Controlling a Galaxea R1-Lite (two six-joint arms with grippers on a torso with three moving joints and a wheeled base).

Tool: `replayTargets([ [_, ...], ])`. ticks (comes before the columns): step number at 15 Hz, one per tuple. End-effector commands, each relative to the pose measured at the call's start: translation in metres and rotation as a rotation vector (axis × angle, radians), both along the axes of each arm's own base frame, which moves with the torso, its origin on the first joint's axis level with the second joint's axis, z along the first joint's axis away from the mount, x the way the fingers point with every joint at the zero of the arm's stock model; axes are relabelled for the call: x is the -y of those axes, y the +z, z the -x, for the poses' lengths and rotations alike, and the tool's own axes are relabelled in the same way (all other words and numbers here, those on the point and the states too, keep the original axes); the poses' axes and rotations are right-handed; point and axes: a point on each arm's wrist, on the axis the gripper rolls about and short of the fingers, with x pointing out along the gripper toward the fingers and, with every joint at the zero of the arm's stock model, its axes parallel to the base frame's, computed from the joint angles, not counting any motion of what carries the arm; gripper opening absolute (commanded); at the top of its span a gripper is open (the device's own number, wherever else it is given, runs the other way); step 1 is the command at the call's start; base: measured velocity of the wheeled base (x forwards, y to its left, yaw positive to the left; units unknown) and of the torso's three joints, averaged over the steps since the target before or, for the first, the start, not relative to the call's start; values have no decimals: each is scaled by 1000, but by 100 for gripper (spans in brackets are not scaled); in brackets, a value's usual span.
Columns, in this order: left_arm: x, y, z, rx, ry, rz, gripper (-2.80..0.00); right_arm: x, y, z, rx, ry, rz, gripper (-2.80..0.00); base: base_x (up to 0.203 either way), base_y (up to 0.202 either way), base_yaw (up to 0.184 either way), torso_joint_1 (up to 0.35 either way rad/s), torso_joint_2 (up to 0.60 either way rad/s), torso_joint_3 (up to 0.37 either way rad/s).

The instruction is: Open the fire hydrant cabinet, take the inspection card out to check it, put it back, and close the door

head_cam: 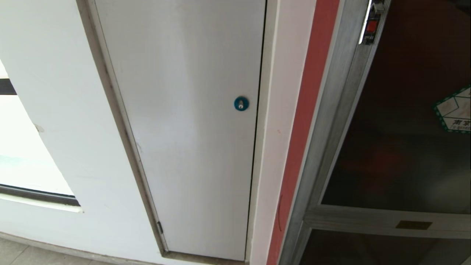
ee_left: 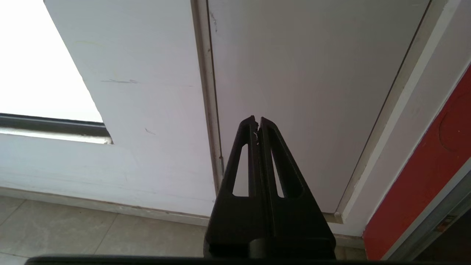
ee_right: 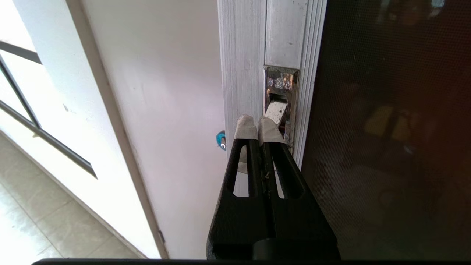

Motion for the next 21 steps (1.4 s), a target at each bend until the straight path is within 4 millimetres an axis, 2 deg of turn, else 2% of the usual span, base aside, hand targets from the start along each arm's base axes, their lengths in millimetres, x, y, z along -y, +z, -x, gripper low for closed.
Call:
replayTargets([
  [1, 0, -2, 0, -5, 1, -1, -280, -2, -4, -12, -20, 4, 3, -280, 0, 0, 0, 0, 0, 0],
  [5, 0, -2, 0, -5, 1, -1, -280, -5, -6, -25, -31, 6, 6, -280, 0, 0, 0, 0, 0, 0],
  [11, 0, -2, 0, -6, 1, 0, -280, -7, -4, -31, -26, 10, 7, -280, 0, 0, 0, 0, 0, 0],
  [21, 0, -2, 0, -5, 1, 1, -280, -8, -21, -39, -103, 4, 17, -280, 0, 0, 0, 0, 0, 0],
])
